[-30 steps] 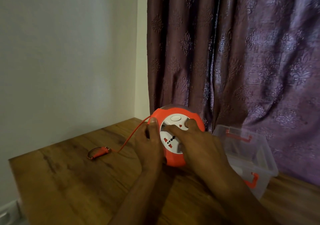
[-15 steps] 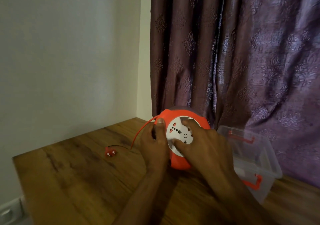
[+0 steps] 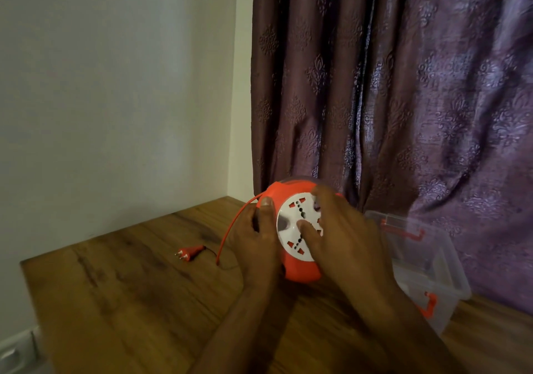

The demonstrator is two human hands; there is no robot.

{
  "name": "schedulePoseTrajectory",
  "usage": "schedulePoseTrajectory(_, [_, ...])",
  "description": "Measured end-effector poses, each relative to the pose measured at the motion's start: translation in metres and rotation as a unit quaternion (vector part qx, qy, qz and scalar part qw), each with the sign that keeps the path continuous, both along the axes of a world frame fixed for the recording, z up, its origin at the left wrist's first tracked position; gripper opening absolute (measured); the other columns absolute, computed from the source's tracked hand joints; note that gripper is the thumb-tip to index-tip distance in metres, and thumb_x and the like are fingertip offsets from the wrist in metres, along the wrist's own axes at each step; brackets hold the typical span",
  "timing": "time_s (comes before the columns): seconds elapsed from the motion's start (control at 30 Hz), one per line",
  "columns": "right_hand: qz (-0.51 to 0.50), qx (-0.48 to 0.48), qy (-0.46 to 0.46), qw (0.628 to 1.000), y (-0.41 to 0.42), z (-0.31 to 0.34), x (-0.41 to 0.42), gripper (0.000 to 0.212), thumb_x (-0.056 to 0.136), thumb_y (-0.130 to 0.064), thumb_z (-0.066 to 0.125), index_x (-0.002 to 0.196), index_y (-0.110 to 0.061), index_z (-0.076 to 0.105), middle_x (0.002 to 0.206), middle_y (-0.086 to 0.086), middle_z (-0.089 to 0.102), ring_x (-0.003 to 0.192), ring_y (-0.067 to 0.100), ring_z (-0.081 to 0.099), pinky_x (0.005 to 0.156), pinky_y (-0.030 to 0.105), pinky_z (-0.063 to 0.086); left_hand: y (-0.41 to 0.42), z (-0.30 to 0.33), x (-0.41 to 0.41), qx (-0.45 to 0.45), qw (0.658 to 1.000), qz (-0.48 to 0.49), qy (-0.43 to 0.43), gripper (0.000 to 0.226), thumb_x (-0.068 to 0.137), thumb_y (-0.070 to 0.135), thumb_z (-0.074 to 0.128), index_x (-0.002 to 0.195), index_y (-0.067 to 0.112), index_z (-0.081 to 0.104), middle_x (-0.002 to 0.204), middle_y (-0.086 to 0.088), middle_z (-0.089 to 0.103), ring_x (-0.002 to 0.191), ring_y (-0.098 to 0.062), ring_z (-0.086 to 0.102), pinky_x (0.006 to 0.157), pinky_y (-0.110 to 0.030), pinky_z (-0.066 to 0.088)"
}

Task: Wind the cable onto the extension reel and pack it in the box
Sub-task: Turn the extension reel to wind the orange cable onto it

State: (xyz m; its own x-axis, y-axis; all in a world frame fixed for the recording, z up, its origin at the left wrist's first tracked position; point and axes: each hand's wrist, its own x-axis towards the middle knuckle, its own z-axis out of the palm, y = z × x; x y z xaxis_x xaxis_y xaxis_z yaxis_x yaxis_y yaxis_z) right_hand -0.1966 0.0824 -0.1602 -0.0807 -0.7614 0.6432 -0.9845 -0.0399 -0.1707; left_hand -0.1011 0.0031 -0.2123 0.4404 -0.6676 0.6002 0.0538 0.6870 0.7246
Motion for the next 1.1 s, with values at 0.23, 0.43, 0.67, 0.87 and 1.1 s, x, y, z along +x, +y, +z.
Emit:
schedulePoseTrajectory(0.23, [0.071,0.197,0.031,0.977,0.006,0.002,-0.005,0.056,0.093,-0.045,0.046,0.141,-0.05,0.018,0.157,-0.001,0.009,0.129,0.035,0.04,0.104,0.043,0.037,0.002,0.001,0.002,0.03,0.999,-0.02,0.006,0.022,0.092,0.049,0.047,0.075,0.044,0.06,0.067,0.032,0.067,0.07,0.007,0.067,0.051,-0.01,0.05])
schedulePoseTrajectory(0.43, [0.047,0.189,0.095,0.976,0.004,0.002,-0.003,0.053,0.093,-0.049,0.038,0.141,-0.054,0.016,0.159,0.0,0.002,0.135,0.034,0.032,0.107,0.046,0.032,0.002,-0.001,0.002,0.037,0.999,-0.03,0.013,0.021,0.09,0.052,0.047,0.077,0.042,0.061,0.069,0.023,0.069,0.07,0.003,0.069,0.052,-0.012,0.053])
schedulePoseTrajectory(0.67, [0.019,0.071,0.093,0.993,-0.007,-0.009,-0.007,0.067,0.085,-0.05,0.053,0.14,-0.054,0.015,0.129,-0.003,0.056,0.11,0.024,0.057,0.084,0.034,0.047,-0.001,-0.002,0.001,0.028,0.999,-0.019,0.008,0.024,0.097,0.037,0.053,0.074,0.036,0.061,0.069,0.027,0.068,0.065,0.004,0.067,0.051,-0.011,0.051])
schedulePoseTrajectory(0.87, [-0.018,0.013,0.03,0.999,-0.01,-0.017,-0.004,0.072,0.074,-0.066,0.054,0.137,-0.053,0.022,0.126,-0.003,0.061,0.107,0.026,0.06,0.082,0.036,0.049,-0.006,-0.006,-0.001,0.026,0.999,-0.017,0.01,0.032,0.09,0.05,0.051,0.075,0.025,0.064,0.07,0.011,0.07,0.062,-0.007,0.067,0.051,-0.02,0.053])
schedulePoseTrajectory(1.1, [-0.058,0.0,-0.026,0.998,-0.014,-0.019,-0.002,0.073,0.07,-0.079,0.045,0.135,-0.047,0.036,0.12,0.002,0.063,0.105,0.029,0.06,0.08,0.037,0.048,-0.005,-0.006,-0.003,0.03,0.999,-0.003,-0.01,0.028,0.095,0.044,0.054,0.071,0.031,0.062,0.069,0.004,0.068,0.068,-0.014,0.067,0.065,-0.043,0.06])
